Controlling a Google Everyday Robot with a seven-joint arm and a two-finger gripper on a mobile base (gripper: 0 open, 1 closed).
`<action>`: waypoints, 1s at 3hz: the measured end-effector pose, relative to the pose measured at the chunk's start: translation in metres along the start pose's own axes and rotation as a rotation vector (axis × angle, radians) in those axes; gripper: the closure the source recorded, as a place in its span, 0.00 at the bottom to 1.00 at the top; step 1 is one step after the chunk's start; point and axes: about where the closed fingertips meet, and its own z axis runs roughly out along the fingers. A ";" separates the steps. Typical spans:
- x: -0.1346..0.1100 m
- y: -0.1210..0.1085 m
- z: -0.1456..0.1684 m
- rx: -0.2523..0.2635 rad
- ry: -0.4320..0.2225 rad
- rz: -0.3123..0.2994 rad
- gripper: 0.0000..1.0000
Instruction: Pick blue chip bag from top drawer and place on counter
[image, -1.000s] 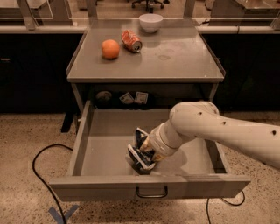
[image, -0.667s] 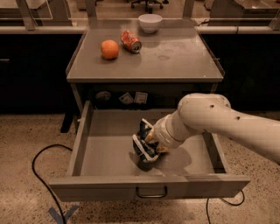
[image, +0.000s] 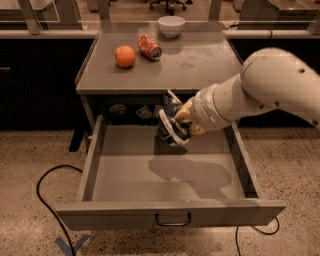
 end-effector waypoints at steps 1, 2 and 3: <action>0.034 -0.047 -0.060 0.057 0.095 -0.131 1.00; 0.082 -0.085 -0.103 0.070 0.191 -0.227 1.00; 0.127 -0.122 -0.122 0.044 0.337 -0.276 1.00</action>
Offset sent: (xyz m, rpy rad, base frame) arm 0.1124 -0.0604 0.2412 -0.1295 -0.4781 0.0477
